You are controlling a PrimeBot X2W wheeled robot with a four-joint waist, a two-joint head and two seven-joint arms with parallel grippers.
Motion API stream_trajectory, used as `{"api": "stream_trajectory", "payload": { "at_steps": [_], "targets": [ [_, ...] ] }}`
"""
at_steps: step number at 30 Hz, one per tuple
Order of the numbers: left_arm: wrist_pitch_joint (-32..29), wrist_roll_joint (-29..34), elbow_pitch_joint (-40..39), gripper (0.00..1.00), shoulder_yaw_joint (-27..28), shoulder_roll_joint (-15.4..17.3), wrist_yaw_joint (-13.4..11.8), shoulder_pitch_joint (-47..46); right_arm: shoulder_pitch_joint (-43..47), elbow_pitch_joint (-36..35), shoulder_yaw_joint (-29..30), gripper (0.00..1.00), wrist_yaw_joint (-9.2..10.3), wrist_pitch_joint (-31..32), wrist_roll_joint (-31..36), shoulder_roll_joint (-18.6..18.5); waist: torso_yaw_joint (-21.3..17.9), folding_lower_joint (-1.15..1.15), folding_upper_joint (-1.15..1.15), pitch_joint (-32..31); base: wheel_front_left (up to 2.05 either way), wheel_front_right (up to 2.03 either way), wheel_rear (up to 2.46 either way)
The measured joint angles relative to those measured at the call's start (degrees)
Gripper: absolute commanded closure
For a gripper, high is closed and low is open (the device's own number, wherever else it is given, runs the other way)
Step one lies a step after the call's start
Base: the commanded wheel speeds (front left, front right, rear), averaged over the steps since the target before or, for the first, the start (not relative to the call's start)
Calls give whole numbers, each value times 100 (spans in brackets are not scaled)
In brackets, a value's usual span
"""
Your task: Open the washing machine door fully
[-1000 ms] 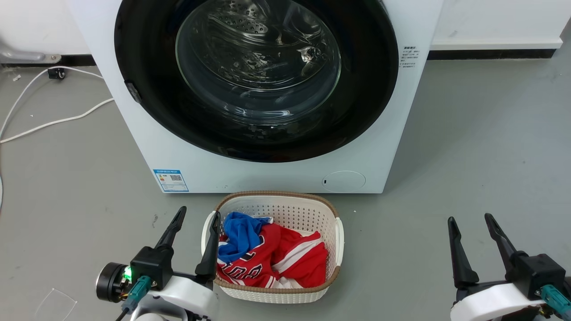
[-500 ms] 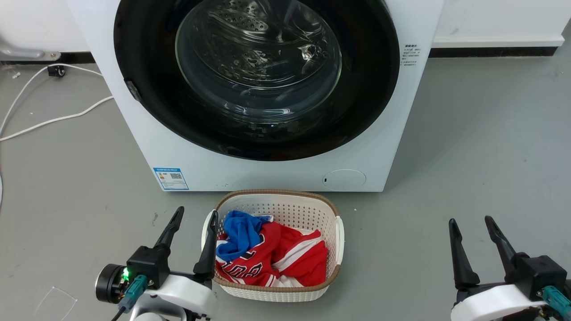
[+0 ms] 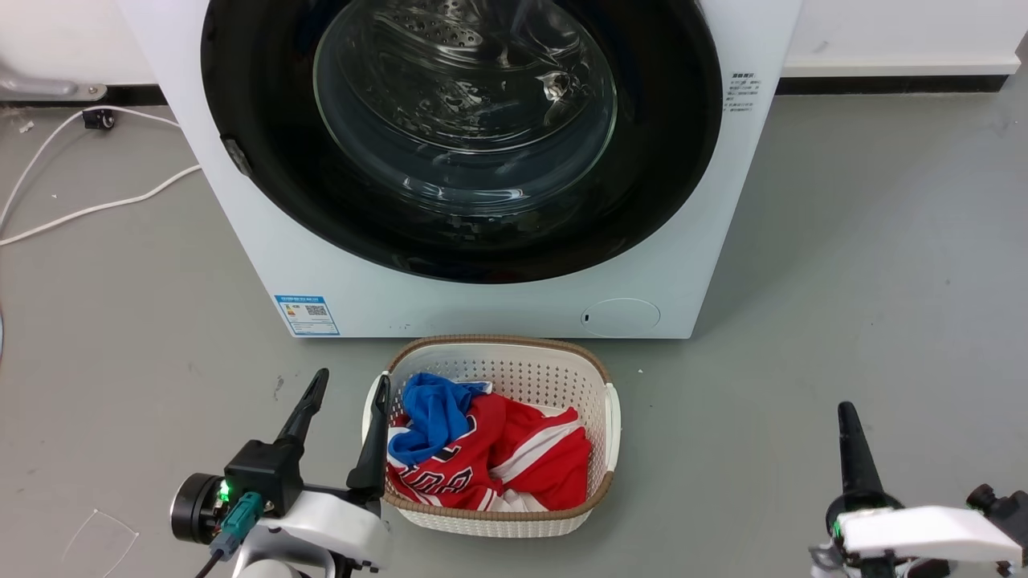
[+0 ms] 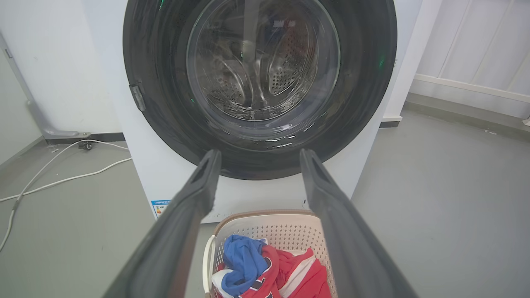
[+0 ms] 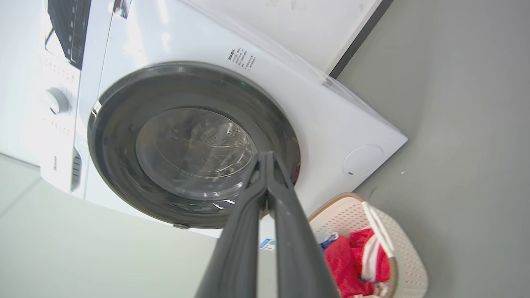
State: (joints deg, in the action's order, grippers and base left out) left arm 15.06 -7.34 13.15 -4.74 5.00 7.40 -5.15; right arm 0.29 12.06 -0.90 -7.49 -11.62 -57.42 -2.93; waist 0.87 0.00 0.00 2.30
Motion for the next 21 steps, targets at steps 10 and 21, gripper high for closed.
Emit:
{"api": "stream_trajectory", "payload": {
  "at_steps": [10, 21],
  "targets": [
    [1, -97, -47, 0, 25, -41, 1, -144, -1080, 331, 58, 100, 1, 213, -4070, -10, 9, 0, 0, 183, 0, 0, 0],
    [1, -194, -203, 0, -267, -64, 10, -633, -3443, 1478, 3, 100, 1, 871, -4641, -1059, 186, 0, 0, 668, 0, 0, 0]
  ]
}}
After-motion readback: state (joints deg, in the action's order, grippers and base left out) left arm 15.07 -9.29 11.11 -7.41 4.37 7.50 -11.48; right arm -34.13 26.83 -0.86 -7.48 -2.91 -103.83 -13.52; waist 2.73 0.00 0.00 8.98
